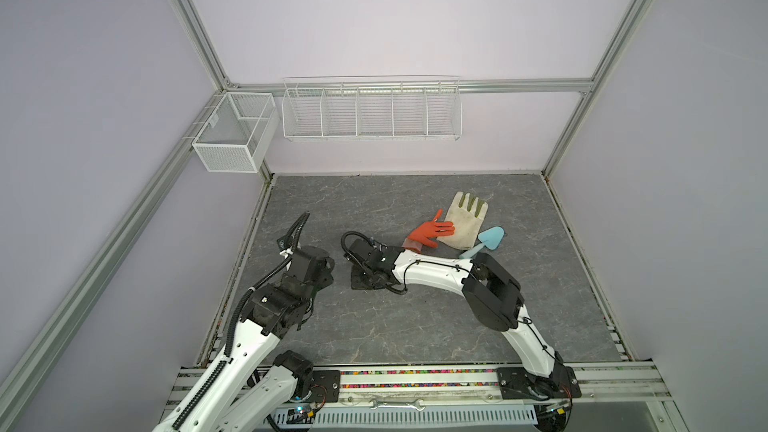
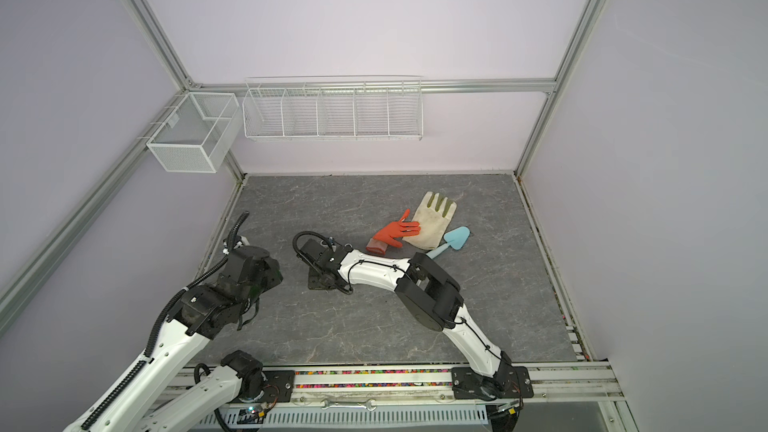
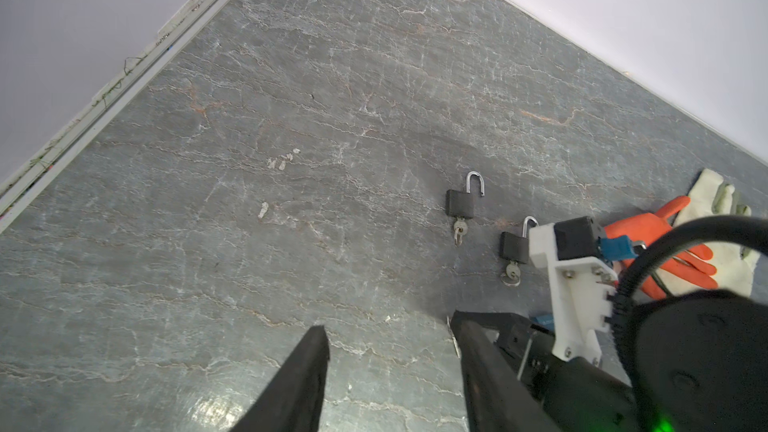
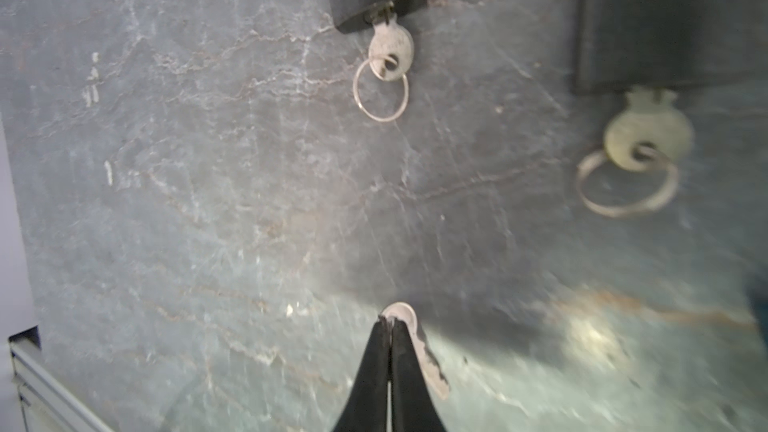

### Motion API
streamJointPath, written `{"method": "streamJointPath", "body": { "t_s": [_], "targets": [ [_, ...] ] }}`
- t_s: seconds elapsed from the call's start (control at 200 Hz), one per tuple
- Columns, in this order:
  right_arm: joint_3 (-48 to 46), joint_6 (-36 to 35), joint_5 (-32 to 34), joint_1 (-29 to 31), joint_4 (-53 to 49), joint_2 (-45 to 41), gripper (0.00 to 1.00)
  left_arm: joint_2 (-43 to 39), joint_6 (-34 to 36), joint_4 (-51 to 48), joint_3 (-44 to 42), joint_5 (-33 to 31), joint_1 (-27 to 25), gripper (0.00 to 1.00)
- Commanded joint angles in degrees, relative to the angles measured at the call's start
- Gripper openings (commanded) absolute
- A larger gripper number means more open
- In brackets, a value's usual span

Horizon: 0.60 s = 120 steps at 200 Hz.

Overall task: Unlock with the key
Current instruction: 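Close the right gripper on the loose silver key's ring, then lift the key with the right gripper while the left gripper rises to meet it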

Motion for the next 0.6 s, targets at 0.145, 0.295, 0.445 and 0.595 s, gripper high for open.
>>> {"method": "streamJointPath", "body": {
  "t_s": [0.145,0.295,0.445,0.595],
  "targets": [
    [-7.5,-4.0,-1.3,-0.9,1.1,-8.4,0.07,-0.3,-2.9,1.6,0.9,7.7,0.3,0.52],
    [-14.5,-5.2,-2.6,-1.7,3.9,-14.5,0.07,-1.1,-4.5,6.2,-0.9,14.5,0.3,0.52],
    [-20.1,-6.9,-1.5,-2.2,4.7,-20.7,0.07,-1.1,-8.8,12.1,-3.4,21.2,0.3,0.51],
    [-24.1,-7.6,-3.0,-4.0,4.5,-25.3,0.07,-0.2,-13.6,18.8,-5.4,28.6,0.1,0.52]
  ]
}}
